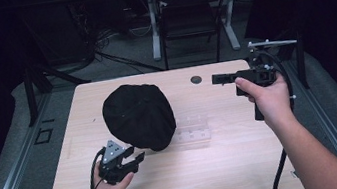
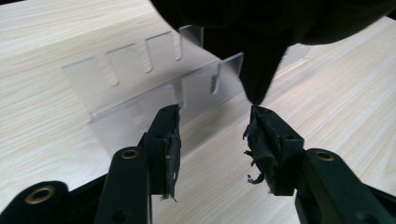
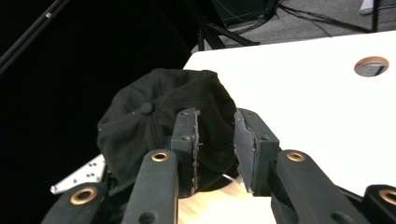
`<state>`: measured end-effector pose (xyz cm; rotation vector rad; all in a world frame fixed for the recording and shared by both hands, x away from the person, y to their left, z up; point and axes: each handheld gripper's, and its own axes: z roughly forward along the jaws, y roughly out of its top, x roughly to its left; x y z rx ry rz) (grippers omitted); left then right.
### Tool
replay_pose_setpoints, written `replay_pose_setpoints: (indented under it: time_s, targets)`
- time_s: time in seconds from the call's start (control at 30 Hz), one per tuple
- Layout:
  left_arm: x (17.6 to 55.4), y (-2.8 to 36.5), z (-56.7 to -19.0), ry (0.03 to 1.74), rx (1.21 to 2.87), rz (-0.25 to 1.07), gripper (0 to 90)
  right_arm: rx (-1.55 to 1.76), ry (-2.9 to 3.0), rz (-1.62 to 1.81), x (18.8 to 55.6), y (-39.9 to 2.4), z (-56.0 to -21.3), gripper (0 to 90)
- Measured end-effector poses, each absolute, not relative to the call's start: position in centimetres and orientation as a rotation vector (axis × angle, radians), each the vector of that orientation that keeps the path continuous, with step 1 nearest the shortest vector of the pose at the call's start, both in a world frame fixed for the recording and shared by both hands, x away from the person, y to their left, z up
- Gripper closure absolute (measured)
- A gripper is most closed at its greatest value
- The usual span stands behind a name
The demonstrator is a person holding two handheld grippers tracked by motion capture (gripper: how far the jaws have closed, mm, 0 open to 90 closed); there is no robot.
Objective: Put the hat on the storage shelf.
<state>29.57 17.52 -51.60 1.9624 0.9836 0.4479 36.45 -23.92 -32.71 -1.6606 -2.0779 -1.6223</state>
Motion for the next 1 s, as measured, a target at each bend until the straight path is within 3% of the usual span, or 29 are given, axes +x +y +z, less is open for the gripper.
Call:
replay_pose_setpoints:
  time_s: [0.5, 1.0]
  targets:
    - [28.6, 20.1, -52.1, 1.046, 1.942, 0.419, 47.2, -1.768, -2.279, -1.544, 34.1, -25.8, -34.3, 66.8]
    - [28.1, 21.1, -53.9, 1.059, 1.965, 0.417, 49.1, -1.790, -2.454, -1.485, 30.1, -26.2, -39.6, 61.8]
